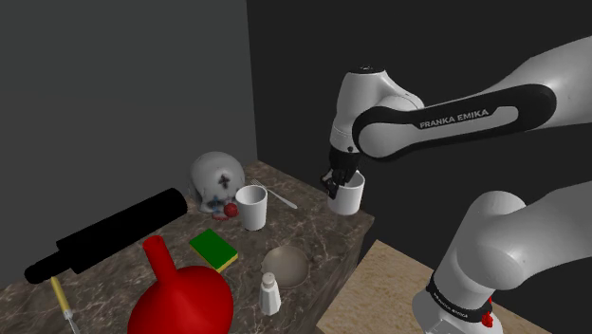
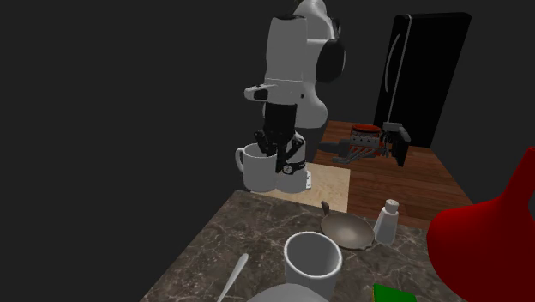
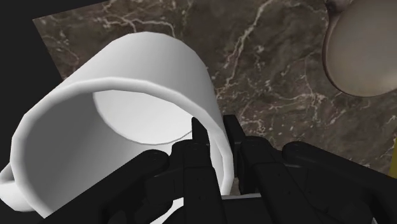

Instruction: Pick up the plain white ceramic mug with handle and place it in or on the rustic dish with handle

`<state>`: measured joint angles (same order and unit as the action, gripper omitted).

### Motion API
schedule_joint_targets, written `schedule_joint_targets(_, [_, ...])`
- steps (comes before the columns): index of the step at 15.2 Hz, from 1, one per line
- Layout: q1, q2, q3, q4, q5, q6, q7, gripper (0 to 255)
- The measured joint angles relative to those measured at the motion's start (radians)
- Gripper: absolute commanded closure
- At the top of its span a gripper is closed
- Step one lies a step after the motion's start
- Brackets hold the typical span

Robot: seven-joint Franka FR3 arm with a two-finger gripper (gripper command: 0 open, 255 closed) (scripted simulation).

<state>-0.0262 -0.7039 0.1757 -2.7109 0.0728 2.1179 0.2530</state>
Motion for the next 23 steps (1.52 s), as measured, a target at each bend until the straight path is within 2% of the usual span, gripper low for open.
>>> schedule_joint_targets(5, [0.006,-0.019,0.006,0.058,0.003,-0.077,0.013,255])
schedule_joint_targets(13, [0.072,0.076,0.175,0.172,0.071,-0.091,0.204,255])
schedule_joint_targets(21, [0.089,0.237,0.345,0.364,0.076,-0.113,0.406,255])
schedule_joint_targets(23, [0.09,0.258,0.367,0.365,0.075,-0.093,0.429,255])
